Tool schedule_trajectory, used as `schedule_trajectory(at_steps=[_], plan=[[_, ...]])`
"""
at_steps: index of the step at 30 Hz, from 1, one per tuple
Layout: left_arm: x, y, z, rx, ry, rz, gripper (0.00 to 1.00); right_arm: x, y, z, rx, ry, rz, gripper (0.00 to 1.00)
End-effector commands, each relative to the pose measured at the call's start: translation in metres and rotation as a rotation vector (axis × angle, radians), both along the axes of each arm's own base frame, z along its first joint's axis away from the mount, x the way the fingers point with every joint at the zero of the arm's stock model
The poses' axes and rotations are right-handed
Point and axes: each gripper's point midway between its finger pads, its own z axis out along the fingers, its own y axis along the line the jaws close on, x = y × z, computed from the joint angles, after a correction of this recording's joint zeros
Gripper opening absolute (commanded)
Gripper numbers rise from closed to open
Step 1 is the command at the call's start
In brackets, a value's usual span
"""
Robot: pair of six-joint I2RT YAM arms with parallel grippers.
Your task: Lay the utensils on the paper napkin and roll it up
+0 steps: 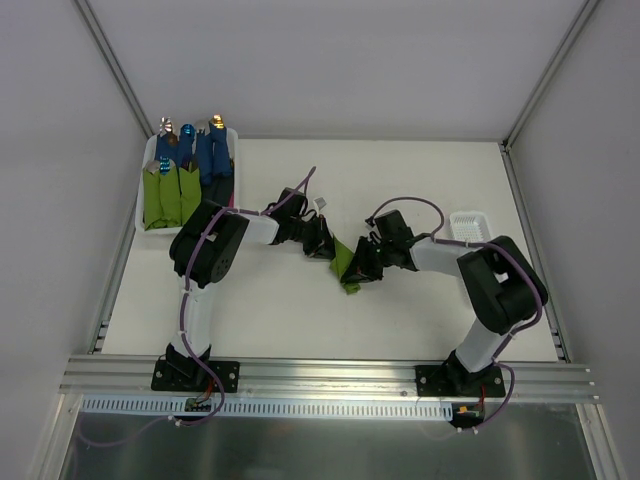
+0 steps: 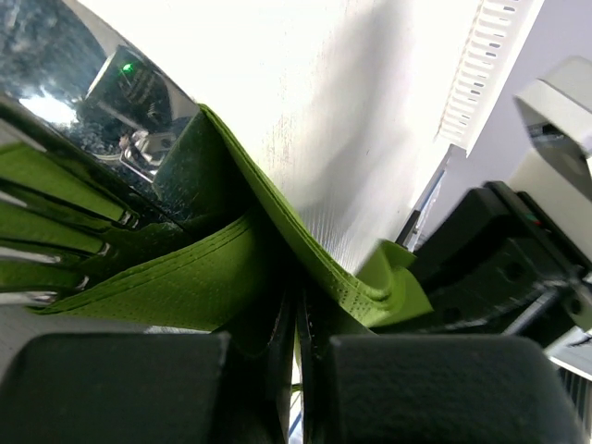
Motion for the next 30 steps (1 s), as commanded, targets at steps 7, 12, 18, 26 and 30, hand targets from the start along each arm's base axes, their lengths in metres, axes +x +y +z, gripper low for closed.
schedule_trajectory(at_steps=[7,12,18,26,30], plan=[[0.01,0.011,-0.005,0.07,-0.043,0.031,0.0,-0.022,-0.006,-0.03,-0.056,0.129,0.021,0.09],[0.012,0.014,0.037,0.025,-0.132,0.006,0.0,-0.023,-0.003,-0.032,-0.038,0.152,0.015,0.09],[0.02,0.037,0.074,0.029,-0.227,0.025,0.09,-0.022,0.0,-0.032,-0.022,0.162,0.011,0.11],[0.05,0.051,0.114,0.094,-0.355,0.038,0.24,-0.019,0.005,-0.025,0.014,0.123,0.03,0.25],[0.058,0.04,0.113,0.152,-0.383,0.001,0.26,-0.017,0.006,-0.023,0.022,0.108,0.036,0.32]])
